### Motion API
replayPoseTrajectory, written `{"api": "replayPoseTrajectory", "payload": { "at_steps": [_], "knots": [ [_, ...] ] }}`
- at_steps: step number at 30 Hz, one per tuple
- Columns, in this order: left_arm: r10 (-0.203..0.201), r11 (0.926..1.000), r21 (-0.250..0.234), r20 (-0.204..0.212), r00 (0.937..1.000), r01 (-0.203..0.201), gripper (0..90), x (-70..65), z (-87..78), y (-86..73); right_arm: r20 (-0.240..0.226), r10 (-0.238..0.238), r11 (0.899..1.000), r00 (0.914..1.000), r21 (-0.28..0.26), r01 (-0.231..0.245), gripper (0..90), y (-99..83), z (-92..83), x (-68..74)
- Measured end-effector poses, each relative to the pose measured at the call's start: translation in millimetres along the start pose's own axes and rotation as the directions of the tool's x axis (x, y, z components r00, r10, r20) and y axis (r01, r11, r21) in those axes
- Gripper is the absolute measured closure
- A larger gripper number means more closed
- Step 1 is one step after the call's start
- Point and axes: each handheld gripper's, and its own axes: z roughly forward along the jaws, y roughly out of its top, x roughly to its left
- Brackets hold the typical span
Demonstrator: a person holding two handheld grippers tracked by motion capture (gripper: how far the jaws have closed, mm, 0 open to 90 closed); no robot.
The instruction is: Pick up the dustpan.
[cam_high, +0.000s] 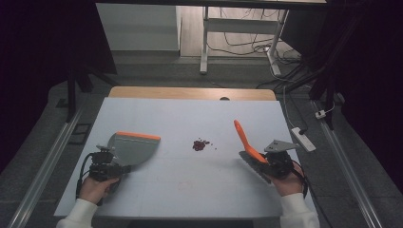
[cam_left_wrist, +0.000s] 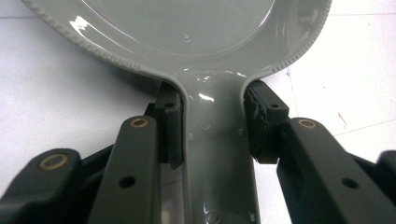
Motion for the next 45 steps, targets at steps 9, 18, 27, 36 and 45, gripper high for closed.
{"api": "replayPoseTrajectory", "payload": {
  "at_steps": [9,18,27,36,45],
  "knots": [
    [0.048,0.9927,-0.113,0.036,0.9982,-0.043,61.8,5.8,-10.5,0.3,0.008,-0.001,1.0,1.0,-0.014,0.001,69.9,1.2,-1.8,0.1],
    [0.084,0.9836,-0.165,0.065,0.9943,-0.072,61.8,9.2,-14.2,-0.2,0.014,-0.01,1.0,0.9999,-0.011,0.01,69.9,2.2,-1.8,1.3],
    [0.139,0.9699,-0.212,0.077,0.9873,-0.12,61.8,11.0,-12.4,2.2,0.022,-0.012,1.0,0.9997,-0.025,0.013,69.9,3.2,-4.7,1.8],
    [0.214,0.9566,-0.22,0.087,0.973,-0.191,61.8,7.7,-4.3,12.5,0.03,-0.009,1.0,0.9995,-0.026,0.01,69.9,4.0,-2.0,3.9],
    [0.302,0.9341,-0.234,0.115,0.9463,-0.27,61.8,2.7,5.4,35.7,0.046,-0.004,1.0,0.9989,-0.028,0.005,69.9,4.1,-2.4,8.8]
  ]
}}
